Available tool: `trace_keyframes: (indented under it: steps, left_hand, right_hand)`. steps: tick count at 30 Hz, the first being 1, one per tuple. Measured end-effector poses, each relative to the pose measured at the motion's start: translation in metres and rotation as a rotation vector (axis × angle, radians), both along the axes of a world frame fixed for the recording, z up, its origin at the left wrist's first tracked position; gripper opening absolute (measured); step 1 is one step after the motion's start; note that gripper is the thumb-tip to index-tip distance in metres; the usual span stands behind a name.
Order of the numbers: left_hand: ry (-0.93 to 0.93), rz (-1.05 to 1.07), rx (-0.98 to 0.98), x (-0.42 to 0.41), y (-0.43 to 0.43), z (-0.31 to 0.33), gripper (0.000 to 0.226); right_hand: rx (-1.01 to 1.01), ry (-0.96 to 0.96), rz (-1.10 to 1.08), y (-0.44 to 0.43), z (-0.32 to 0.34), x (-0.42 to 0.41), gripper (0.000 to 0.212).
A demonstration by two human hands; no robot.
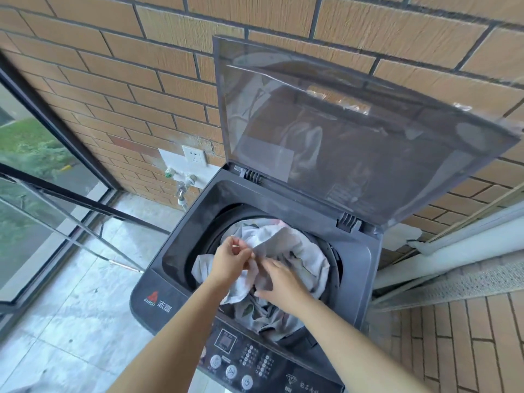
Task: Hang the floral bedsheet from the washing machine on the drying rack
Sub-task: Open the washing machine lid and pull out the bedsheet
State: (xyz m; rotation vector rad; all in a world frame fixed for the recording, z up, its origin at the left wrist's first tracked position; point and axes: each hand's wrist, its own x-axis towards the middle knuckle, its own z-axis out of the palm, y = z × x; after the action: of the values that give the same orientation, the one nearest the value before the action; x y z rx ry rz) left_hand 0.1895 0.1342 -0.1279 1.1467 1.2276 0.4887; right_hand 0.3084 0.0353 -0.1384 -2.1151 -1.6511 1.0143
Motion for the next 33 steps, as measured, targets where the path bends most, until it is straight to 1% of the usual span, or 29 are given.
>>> trace_keyframes:
  steps: [2, 3, 4, 5, 6, 7, 9, 11, 12, 13, 14, 16, 18, 19, 20, 21, 23, 24, 25, 26, 28, 29, 30, 31, 33]
  left_hand:
    - [-0.029, 0.06, -0.044, -0.007, -0.001, 0.012, 0.017]
    - [0.026, 0.066, -0.032, -0.012, -0.001, 0.014, 0.015]
    - [0.144, 0.045, 0.01, -0.018, -0.002, 0.015, 0.012]
    - [0.307, -0.009, 0.08, -0.027, 0.0, 0.015, 0.01]
    - [0.461, -0.079, 0.148, -0.034, 0.001, 0.014, 0.009]
    - [0.569, -0.146, 0.189, -0.04, 0.001, 0.012, 0.013]
    - [0.651, -0.251, 0.222, -0.044, 0.001, 0.008, 0.033]
    - [0.668, -0.331, 0.188, -0.039, 0.001, 0.0, 0.058]
    - [0.685, -0.368, 0.166, -0.036, 0.0, -0.004, 0.066]
    - [0.702, -0.401, 0.154, -0.033, 0.0, -0.009, 0.064]
    - [0.717, -0.425, 0.165, -0.03, 0.0, -0.014, 0.051]
    - [0.746, -0.384, 0.194, -0.029, 0.002, -0.02, 0.01]
    - [0.688, -0.3, 0.178, -0.029, 0.003, -0.026, 0.02]
    - [0.609, -0.228, 0.126, -0.029, 0.003, -0.028, 0.016]
    - [0.488, -0.125, 0.041, -0.029, 0.005, -0.029, 0.01]
    - [0.325, -0.027, -0.09, -0.027, 0.006, -0.027, 0.009]
    - [-0.034, 0.073, -0.354, -0.024, 0.006, -0.017, 0.021]
    - [-0.159, 0.075, -0.435, -0.023, 0.007, -0.013, 0.026]
    - [-0.217, 0.051, -0.47, -0.022, 0.008, -0.008, 0.028]
    - [-0.248, 0.023, -0.484, -0.021, 0.008, -0.005, 0.029]
    - [-0.295, -0.04, -0.487, -0.021, 0.007, 0.004, 0.028]
    - [-0.32, -0.047, -0.485, -0.023, 0.006, 0.006, 0.027]
    - [-0.346, -0.048, -0.477, -0.025, 0.006, 0.008, 0.026]
    - [-0.345, -0.05, -0.459, -0.029, 0.007, 0.01, 0.024]
    - [-0.29, -0.077, -0.374, -0.037, 0.012, 0.014, 0.018]
  right_hand:
    - [0.018, 0.083, -0.054, -0.001, 0.008, -0.008, 0.061]
    - [0.028, 0.101, -0.103, -0.002, 0.012, -0.01, 0.056]
    - [0.032, 0.092, -0.152, -0.004, 0.014, -0.01, 0.052]
    - [0.037, 0.066, -0.191, -0.005, 0.016, -0.009, 0.048]
    - [0.036, 0.041, -0.217, -0.005, 0.016, -0.007, 0.045]
    - [0.039, 0.028, -0.233, -0.006, 0.015, -0.005, 0.043]
    - [0.036, 0.017, -0.255, -0.007, 0.013, -0.002, 0.042]
    - [0.042, 0.005, -0.262, -0.007, 0.009, 0.0, 0.042]
    - [0.047, -0.002, -0.263, -0.008, 0.006, 0.0, 0.043]
    - [0.047, -0.003, -0.266, -0.008, 0.003, 0.001, 0.044]
    - [0.039, 0.002, -0.271, -0.008, -0.001, 0.002, 0.047]
    - [0.02, 0.029, -0.272, -0.009, -0.004, 0.004, 0.054]
    - [0.004, 0.081, -0.248, -0.011, -0.006, 0.005, 0.065]
    - [-0.018, 0.116, -0.227, -0.012, -0.006, 0.006, 0.073]
    - [-0.048, 0.15, -0.205, -0.014, -0.008, 0.006, 0.081]
    - [-0.08, 0.179, -0.188, -0.015, -0.009, 0.006, 0.088]
    - [-0.101, 0.221, -0.191, -0.015, -0.015, 0.002, 0.095]
    - [-0.093, 0.246, -0.218, -0.014, -0.016, -0.001, 0.092]
    - [-0.077, 0.28, -0.272, -0.011, -0.018, -0.006, 0.084]
    - [-0.042, 0.318, -0.348, -0.008, -0.02, -0.01, 0.069]
    - [0.061, 0.363, -0.521, -0.001, -0.02, -0.015, 0.027]
    - [0.106, 0.369, -0.595, 0.002, -0.018, -0.016, 0.011]
    - [0.125, 0.386, -0.648, 0.004, -0.016, -0.016, 0.006]
    - [0.125, 0.433, -0.68, 0.005, -0.014, -0.016, 0.007]
    - [0.106, 0.559, -0.72, 0.004, -0.003, -0.018, 0.008]
